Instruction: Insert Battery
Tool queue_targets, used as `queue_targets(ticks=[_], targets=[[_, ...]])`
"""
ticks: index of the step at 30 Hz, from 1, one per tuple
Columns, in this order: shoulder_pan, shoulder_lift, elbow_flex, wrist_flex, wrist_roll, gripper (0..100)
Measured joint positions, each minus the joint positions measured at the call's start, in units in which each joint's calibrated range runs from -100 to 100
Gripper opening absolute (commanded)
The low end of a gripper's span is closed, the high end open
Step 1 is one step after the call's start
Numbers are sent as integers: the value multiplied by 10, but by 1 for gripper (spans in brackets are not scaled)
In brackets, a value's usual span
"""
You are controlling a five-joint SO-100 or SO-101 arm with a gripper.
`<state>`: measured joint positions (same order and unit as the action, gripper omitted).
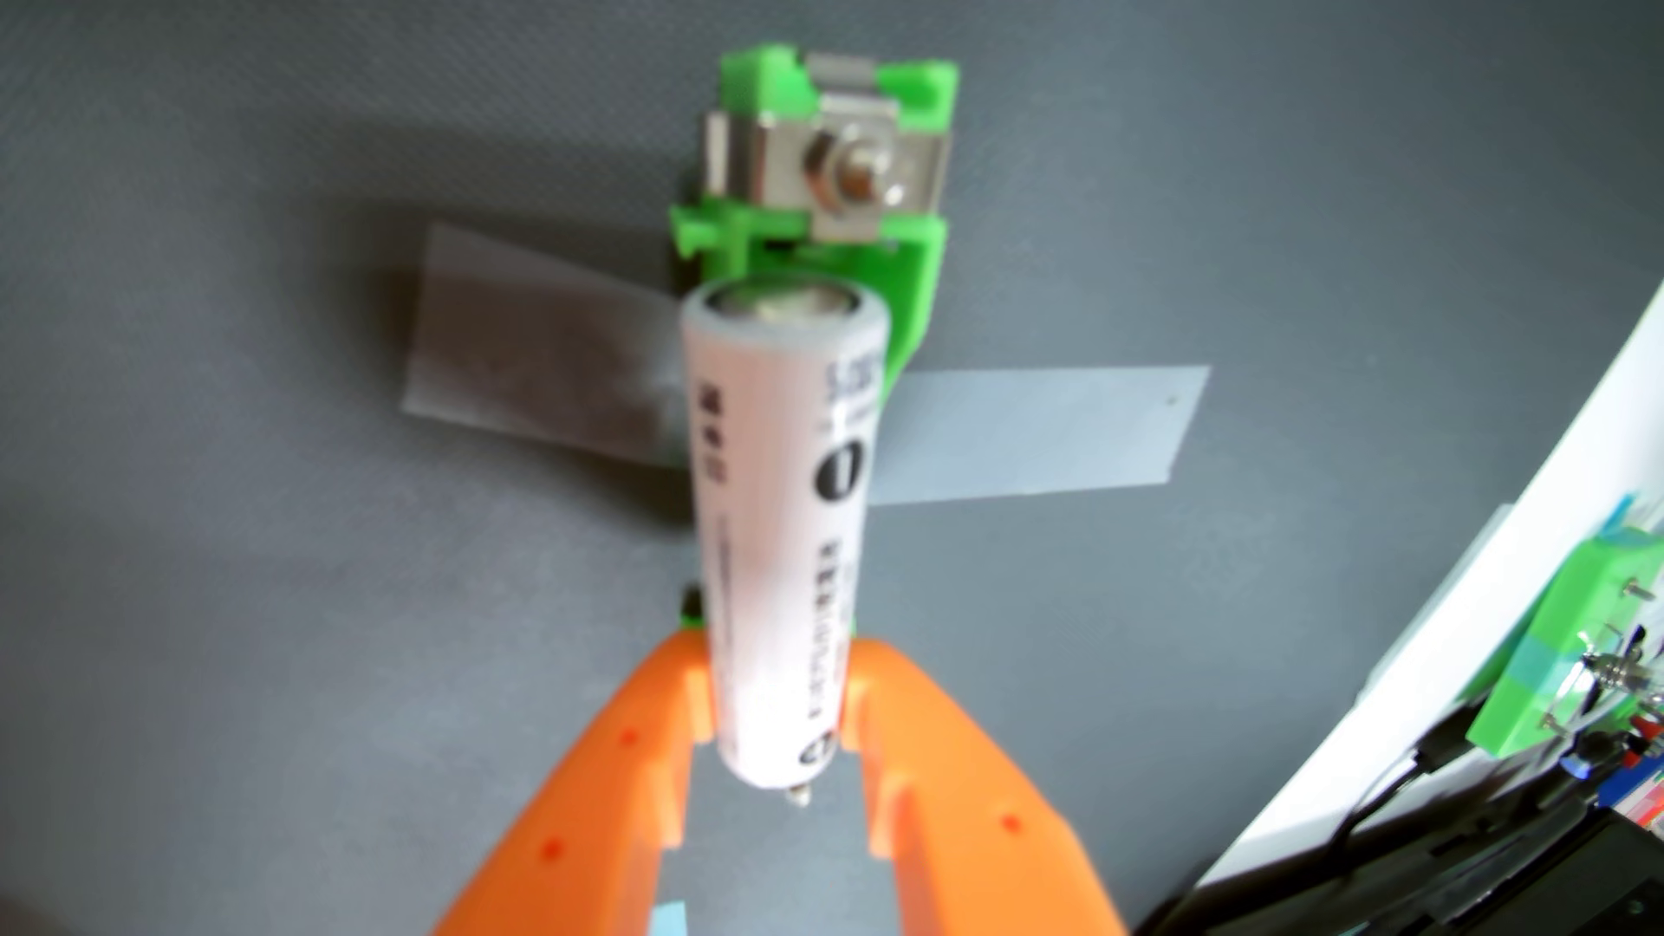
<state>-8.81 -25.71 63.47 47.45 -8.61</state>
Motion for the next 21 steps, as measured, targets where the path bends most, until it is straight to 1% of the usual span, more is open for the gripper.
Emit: queue_targets(ticks=[11,16,21], targets=[[0,0,0,-4,0,1],[2,0,1,-32,0,1],[0,0,1,-34,0,1]])
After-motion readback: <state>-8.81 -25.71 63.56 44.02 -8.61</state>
